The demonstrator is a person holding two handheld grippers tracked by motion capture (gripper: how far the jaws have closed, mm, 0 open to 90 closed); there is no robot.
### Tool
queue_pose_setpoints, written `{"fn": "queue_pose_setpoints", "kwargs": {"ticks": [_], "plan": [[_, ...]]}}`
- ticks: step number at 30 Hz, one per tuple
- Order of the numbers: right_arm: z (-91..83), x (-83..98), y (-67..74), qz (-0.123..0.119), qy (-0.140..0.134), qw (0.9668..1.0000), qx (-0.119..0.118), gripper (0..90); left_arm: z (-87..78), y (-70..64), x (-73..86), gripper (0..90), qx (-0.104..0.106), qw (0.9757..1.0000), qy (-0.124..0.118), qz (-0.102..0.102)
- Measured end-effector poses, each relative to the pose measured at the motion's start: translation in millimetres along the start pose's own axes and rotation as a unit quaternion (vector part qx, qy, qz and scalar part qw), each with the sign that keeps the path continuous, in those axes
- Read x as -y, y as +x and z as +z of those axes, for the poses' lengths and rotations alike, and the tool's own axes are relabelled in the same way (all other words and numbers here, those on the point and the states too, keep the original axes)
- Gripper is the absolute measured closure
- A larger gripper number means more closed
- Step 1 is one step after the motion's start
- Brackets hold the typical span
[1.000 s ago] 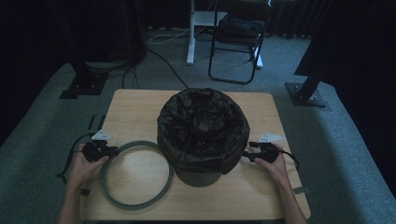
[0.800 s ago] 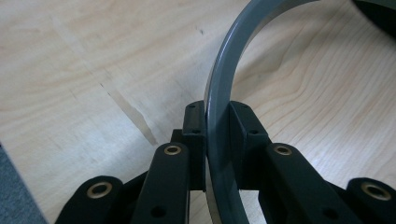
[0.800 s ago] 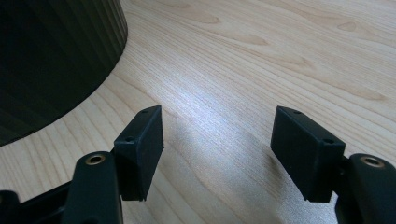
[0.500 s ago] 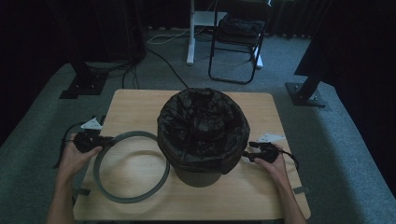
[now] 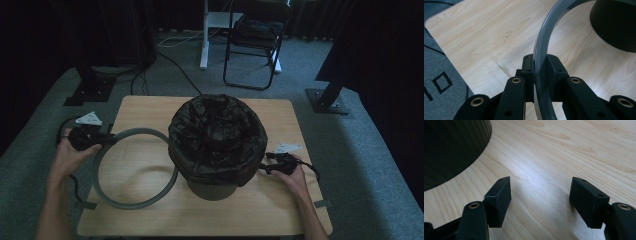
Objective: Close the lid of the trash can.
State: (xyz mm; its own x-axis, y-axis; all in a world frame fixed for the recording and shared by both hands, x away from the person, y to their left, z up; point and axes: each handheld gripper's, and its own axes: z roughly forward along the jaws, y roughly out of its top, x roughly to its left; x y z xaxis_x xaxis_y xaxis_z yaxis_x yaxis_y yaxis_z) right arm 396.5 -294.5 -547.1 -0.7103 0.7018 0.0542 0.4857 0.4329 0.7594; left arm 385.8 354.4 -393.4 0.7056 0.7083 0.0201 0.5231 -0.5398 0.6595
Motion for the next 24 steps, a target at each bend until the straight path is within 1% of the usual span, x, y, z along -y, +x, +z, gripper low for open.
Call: {"fn": "queue_pose_setpoints", "kwargs": {"ticks": [4, 12, 19, 24], "plan": [[0.1, 0.0, 0.0, 0.000, 0.001, 1.0000, 0.000, 32.9, -9.4, 1.9, -6.3, 78.1, -0.004, 1.0000, -0.003, 0.003], [0.4, -0.1, -0.2, 0.000, 0.003, 1.0000, 0.000, 32.9, -26.4, 5.4, -18.3, 78.1, 0.000, 0.9999, 0.000, 0.015], [0.5, -0.1, -0.3, 0.000, 0.004, 1.0000, -0.001, 32.9, -37.3, 7.0, -22.5, 78.1, 0.003, 0.9998, -0.006, 0.017], [0.6, -0.2, -0.3, 0.001, 0.004, 1.0000, -0.001, 32.9, -44.8, 7.9, -22.6, 78.0, 0.004, 0.9998, -0.011, 0.018]]}}
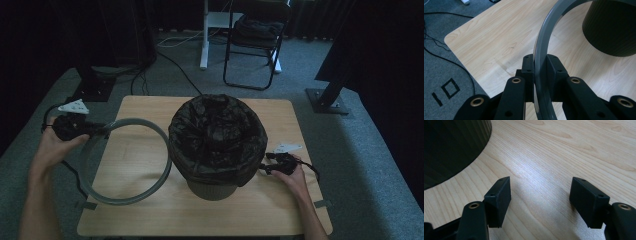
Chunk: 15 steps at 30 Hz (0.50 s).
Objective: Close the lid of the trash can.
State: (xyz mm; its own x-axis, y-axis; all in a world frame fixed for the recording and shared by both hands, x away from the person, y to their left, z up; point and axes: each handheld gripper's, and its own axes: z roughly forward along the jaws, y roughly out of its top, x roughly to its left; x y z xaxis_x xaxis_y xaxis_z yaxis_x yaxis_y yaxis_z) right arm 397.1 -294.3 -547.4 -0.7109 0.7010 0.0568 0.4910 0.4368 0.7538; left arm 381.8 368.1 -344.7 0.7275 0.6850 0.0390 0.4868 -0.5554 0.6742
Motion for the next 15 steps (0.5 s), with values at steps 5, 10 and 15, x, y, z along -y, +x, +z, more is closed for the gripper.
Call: {"fn": "queue_pose_setpoints", "kwargs": {"ticks": [5, 10, 15], "plan": [[0.0, 0.0, 0.0, 0.000, 0.000, 1.0000, 0.000, 32.9, -7.8, 1.6, 1.0, 78.0, 0.000, 1.0000, -0.002, 0.000], [0.1, -0.1, -0.1, 0.000, 0.001, 1.0000, -0.001, 32.9, -20.1, 3.5, 1.4, 78.0, -0.003, 1.0000, -0.008, -0.002], [0.2, 0.0, -0.2, 0.000, 0.001, 1.0000, -0.001, 33.0, -30.8, 5.8, 2.4, 78.0, -0.004, 0.9998, -0.017, -0.006]]}}
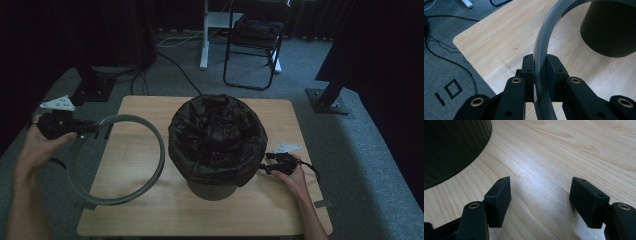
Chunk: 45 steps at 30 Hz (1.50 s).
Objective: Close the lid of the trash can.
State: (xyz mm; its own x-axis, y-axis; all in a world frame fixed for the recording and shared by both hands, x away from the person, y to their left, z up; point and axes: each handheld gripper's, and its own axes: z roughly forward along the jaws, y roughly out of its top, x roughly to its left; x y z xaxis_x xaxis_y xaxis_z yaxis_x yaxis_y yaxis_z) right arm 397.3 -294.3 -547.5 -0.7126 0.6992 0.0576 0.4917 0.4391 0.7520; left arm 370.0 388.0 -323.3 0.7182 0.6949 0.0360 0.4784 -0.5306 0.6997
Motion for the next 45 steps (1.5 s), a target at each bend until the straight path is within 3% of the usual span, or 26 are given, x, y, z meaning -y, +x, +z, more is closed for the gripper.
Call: {"fn": "queue_pose_setpoints", "kwargs": {"ticks": [6, 17, 24, 28, 36, 45], "plan": [[0.0, 0.0, 0.0, 0.001, 0.000, 1.0000, -0.001, 32.9, -11.6, 3.0, -2.3, 78.1, 0.002, 0.9997, -0.022, -0.006], [0.0, 0.2, 0.1, 0.002, 0.000, 1.0000, -0.002, 32.7, -33.5, 2.2, -21.2, 77.9, 0.010, 0.9984, -0.056, 0.004], [-0.1, 0.2, 0.1, 0.002, 0.000, 1.0000, -0.003, 32.7, -43.1, -1.4, -39.5, 78.0, 0.017, 0.9980, -0.059, 0.016], [-0.1, 0.2, 0.1, 0.002, 0.000, 1.0000, -0.003, 32.6, -39.3, -5.3, -52.5, 77.9, 0.021, 0.9984, -0.047, 0.024], [0.0, 0.2, 0.1, 0.002, 0.001, 1.0000, -0.003, 31.9, -27.0, -13.6, -78.1, 77.9, 0.025, 0.9977, -0.051, 0.038], [0.0, 0.3, 0.0, 0.001, 0.001, 1.0000, -0.002, 31.7, -12.4, -24.7, -106.1, 77.9, 0.050, 0.9960, -0.050, 0.055]]}}
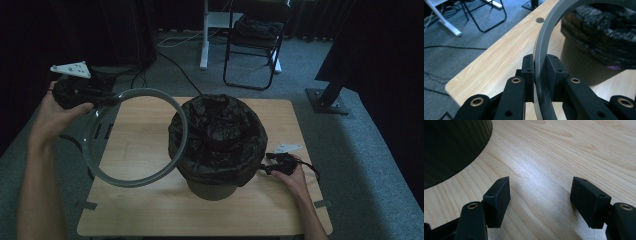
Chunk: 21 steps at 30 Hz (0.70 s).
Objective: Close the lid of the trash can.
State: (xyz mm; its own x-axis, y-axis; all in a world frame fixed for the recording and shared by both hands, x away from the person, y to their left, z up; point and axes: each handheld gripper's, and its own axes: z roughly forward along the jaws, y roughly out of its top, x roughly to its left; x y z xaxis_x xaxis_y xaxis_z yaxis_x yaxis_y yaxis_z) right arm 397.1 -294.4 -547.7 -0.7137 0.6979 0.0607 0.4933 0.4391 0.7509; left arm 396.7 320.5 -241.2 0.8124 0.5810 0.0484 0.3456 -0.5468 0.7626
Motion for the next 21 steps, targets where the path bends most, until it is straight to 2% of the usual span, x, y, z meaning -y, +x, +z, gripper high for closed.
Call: {"fn": "queue_pose_setpoints", "kwargs": {"ticks": [8, 16, 21], "plan": [[0.0, 0.0, -0.1, 0.000, 0.000, 1.0000, 0.000, 31.7, 12.9, -5.4, -23.3, 78.0, 0.015, 0.9999, -0.002, 0.006], [-0.1, 0.0, -0.2, 0.001, 0.000, 1.0000, -0.001, 31.6, 28.1, -9.6, -40.9, 78.0, 0.041, 0.9989, -0.023, 0.006], [-0.1, 0.0, -0.3, 0.001, 0.000, 1.0000, -0.001, 31.6, 41.1, -14.4, -52.4, 78.0, 0.050, 0.9986, -0.017, 0.011]]}}
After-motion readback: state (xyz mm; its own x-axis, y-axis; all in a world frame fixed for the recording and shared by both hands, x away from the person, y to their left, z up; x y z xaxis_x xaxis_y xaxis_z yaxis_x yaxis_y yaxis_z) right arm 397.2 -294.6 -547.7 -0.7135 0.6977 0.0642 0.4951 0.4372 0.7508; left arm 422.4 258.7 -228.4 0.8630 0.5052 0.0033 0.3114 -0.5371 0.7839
